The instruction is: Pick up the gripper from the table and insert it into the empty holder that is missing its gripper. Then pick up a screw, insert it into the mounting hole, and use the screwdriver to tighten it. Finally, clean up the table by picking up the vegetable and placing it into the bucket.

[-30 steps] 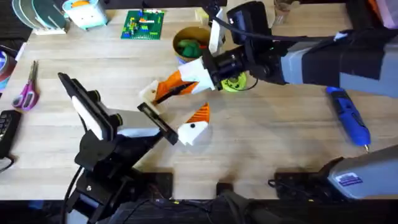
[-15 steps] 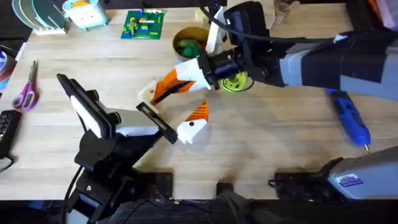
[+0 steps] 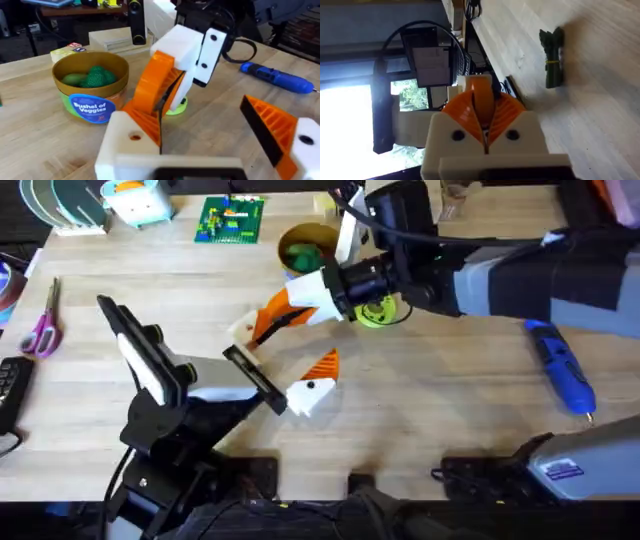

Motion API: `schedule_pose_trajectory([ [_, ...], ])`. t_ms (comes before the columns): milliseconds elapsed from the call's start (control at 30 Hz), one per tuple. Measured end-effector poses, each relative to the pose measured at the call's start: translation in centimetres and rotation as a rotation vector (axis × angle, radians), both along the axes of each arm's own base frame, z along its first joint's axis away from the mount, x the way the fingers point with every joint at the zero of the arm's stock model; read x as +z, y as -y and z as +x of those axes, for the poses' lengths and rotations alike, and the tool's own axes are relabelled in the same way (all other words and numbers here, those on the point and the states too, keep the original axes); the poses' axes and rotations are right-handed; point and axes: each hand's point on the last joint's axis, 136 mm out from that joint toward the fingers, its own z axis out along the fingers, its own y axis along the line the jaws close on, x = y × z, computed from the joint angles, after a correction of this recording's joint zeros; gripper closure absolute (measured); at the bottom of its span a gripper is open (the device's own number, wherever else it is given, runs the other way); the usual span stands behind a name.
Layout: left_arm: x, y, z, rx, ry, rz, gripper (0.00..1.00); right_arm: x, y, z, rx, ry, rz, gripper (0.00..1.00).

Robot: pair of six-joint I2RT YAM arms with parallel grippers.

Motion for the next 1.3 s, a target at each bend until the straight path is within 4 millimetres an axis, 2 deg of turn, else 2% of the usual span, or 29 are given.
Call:
schedule_pose_trajectory([
  [467,-0.1,-0.4,0.4,0.026,-0.003,0.002,0.008,-0.3,-1.2,-0.3,-0.021,0.064,-0.028,0.994],
  [1300,-0.2,-0.6,0.6,0.046,-0.015,-0.006,0.007,-0.6,-1.9,-0.4,-0.031,0.085,-0.04,0.994],
])
